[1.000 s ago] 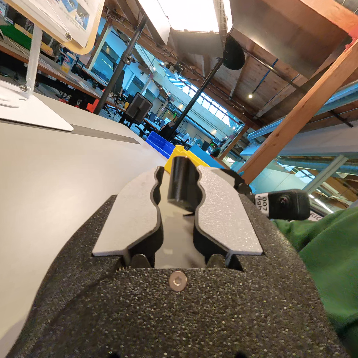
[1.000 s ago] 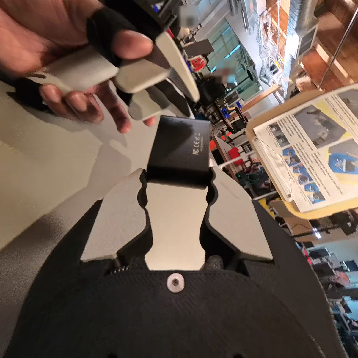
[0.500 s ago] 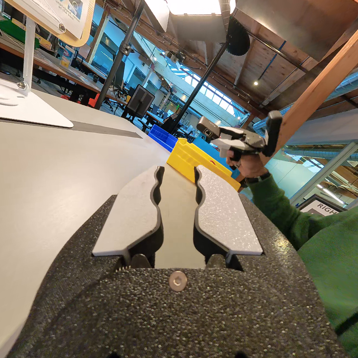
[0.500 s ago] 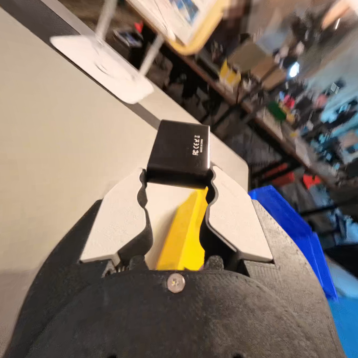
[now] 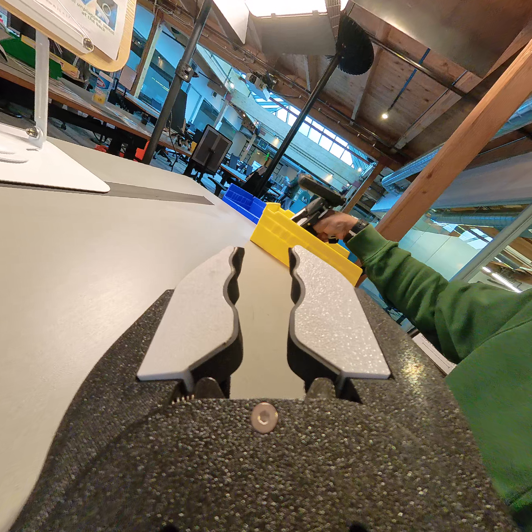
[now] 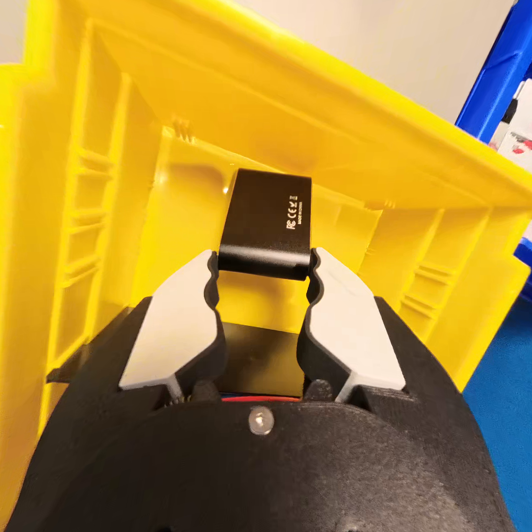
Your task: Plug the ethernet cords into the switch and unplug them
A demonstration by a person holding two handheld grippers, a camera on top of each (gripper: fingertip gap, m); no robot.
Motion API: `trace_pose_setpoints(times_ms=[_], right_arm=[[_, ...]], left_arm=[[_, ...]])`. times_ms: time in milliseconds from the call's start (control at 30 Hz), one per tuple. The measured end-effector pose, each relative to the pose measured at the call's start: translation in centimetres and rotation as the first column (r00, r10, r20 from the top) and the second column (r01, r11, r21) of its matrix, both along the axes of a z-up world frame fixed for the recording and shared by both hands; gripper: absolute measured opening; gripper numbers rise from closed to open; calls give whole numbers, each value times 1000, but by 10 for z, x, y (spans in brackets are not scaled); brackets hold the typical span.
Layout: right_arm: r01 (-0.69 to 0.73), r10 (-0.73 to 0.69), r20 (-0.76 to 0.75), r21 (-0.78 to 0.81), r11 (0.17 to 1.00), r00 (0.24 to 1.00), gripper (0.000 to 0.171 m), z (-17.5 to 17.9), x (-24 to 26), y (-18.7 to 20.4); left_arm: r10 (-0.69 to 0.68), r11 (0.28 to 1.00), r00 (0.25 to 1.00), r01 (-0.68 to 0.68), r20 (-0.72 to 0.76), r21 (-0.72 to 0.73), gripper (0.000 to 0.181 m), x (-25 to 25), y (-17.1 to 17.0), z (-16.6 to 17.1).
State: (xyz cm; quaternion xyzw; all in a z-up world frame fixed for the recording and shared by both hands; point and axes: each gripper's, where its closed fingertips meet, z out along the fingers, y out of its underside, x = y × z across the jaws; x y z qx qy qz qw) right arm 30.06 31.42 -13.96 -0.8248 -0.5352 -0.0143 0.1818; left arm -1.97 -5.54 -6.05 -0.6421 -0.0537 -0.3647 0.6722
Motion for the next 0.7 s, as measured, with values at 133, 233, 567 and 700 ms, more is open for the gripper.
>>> trace_pose_setpoints(times_ms=[133, 233, 567, 700], right_arm=[[19, -18, -26, 47, 999, 999, 61, 6, 3, 5], [22, -7, -95, 153, 988, 995, 57, 29, 5, 5], [10, 147, -393, 371, 929, 908, 60, 98, 15, -76], [-94, 318, -508, 417, 904, 801, 61, 100, 14, -143]], left_arm=[[-19, 1000, 1000, 19, 3, 4, 33, 2, -1, 1], [-29, 1000, 1000, 29, -5, 5, 35, 4, -1, 1], [-19, 1000, 991, 19, -129, -2, 38, 11, 0, -1], [74, 997, 963, -77, -259, -2, 39, 5, -1, -3]])
